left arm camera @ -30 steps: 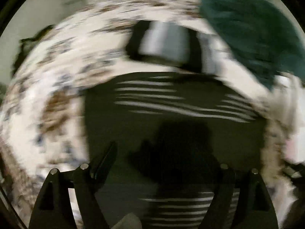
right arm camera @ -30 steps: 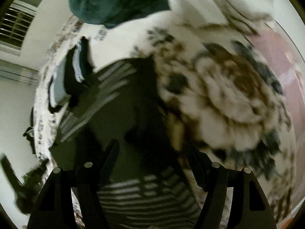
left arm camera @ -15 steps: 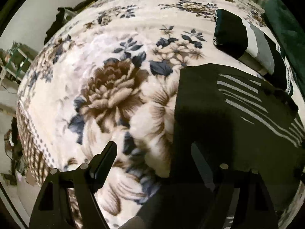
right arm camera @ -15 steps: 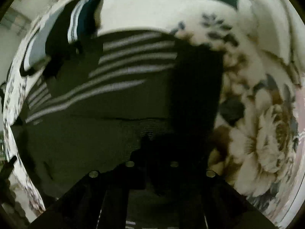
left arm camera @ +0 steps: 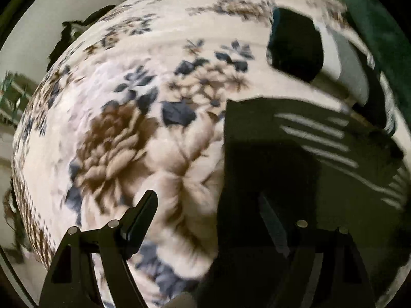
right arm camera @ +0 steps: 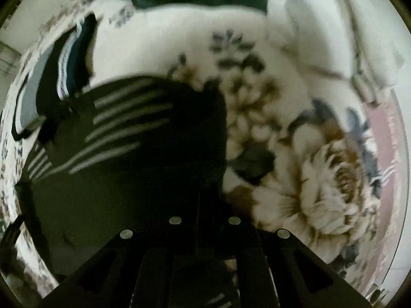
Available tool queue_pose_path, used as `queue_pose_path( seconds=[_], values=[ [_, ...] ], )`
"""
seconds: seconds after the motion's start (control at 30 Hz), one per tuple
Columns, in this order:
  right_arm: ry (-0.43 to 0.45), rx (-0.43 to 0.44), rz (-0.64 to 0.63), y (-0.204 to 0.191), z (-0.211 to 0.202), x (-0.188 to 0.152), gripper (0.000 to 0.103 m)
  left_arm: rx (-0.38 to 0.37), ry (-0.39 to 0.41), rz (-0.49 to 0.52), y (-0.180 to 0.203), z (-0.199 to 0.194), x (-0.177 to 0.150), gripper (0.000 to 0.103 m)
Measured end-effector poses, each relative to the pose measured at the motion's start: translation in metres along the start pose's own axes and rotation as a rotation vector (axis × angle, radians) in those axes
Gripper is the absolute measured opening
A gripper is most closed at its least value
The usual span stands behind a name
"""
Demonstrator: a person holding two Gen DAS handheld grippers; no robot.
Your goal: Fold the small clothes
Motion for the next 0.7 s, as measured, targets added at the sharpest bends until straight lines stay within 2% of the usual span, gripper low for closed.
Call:
queue_pose_path(
  seconds=[0.03,0.1,0.13,0.27,0.37,0.43,0.5,0.53,0.6,0.7],
  values=[
    [-0.016,-0.001,0.005,0.003,0.002,0.0,0.016,0.012,-0.007,0.025,0.005,0.008,0.002,0.079],
    [-0.008,0.0,0.051,0.015,-0.006,0.003,0.04,0.028,-0.027,0.073,0.01,0.021,0.003,0.079],
    [0.023,0.004,0.079,0.02,-0.016,0.004,0.042,0.023,-0.034,0.078,0.01,0.02,0.004,0.079],
    [0.12,0.102,0.069,0.016,-0.052,-0.005,0.043,-0.015,-0.014,0.059,-0.004,-0.006,0.0,0.079],
    [0.087,0.167,-0.036,-0.007,-0.045,-0.025,0.048,-0.039,-0.019,0.057,-0.007,-0.017,-0.014,0.079],
    [0.02,0.155,-0.059,-0.012,-0.021,-0.036,0.048,-0.022,-0.052,0.089,-0.003,-0.006,-0.024,0.079],
    [-0.071,0.036,-0.063,-0.001,0.012,-0.047,0.048,0.004,-0.111,0.14,0.004,0.018,-0.033,0.084],
    [-0.1,-0.011,-0.063,0.005,0.024,-0.05,0.048,-0.018,-0.145,0.138,0.006,0.029,-0.035,0.085],
    [-0.111,-0.002,-0.04,0.009,0.024,-0.05,0.048,-0.034,-0.156,0.132,0.007,0.03,-0.029,0.087],
    [-0.111,0.048,-0.002,0.012,-0.007,-0.052,0.05,-0.058,-0.101,0.15,0.007,0.011,-0.019,0.087]
  ],
)
Point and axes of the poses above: each gripper's, at about its wrist camera, not at the fingertips, and z roughly the way its jaws point, y to its right, x to its top, the point moved 5 cm from there along z, roughly the way its jaws point, and after that the axes turned 10 degrees about x, right-handed, at the moved point
